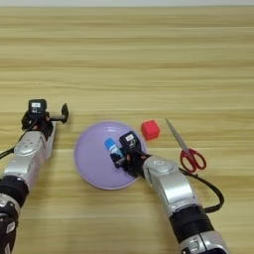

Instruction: Move the objects on the table

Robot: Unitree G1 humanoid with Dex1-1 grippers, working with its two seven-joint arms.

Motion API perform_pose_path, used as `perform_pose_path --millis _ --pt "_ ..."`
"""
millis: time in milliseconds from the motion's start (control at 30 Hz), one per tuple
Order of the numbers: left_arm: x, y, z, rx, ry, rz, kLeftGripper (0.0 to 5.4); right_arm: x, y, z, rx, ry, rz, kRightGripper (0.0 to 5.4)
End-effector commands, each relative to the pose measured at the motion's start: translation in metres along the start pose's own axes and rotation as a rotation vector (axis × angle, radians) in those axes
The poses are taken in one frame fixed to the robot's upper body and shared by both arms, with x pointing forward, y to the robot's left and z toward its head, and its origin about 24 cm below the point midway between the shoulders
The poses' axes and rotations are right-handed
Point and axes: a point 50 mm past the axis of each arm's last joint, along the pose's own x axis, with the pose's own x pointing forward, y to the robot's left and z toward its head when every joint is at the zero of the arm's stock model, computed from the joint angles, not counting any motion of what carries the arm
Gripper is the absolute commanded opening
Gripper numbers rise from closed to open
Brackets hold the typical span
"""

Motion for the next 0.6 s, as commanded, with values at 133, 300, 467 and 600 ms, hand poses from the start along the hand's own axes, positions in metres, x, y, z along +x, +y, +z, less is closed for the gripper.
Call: perform_pose_path --millis 133,300,467,600 --pt "-0.001 0.003 -0.002 0.015 0.014 -0.002 5.4 -0.007 -0.004 0.022 0.005 -0.145 -0.027 1.41" --pt "-0.001 0.004 -0.003 0.015 0.015 -0.002 5.4 -0.014 -0.01 0.036 0.005 -0.237 -0.06 1.41" --pt "-0.001 0.005 -0.003 0.016 0.015 -0.002 5.4 -0.022 -0.021 0.046 0.02 -0.293 -0.106 1.41" --pt "-0.001 0.006 -0.003 0.016 0.015 -0.001 5.4 -0.029 -0.032 0.054 0.033 -0.335 -0.152 1.41"
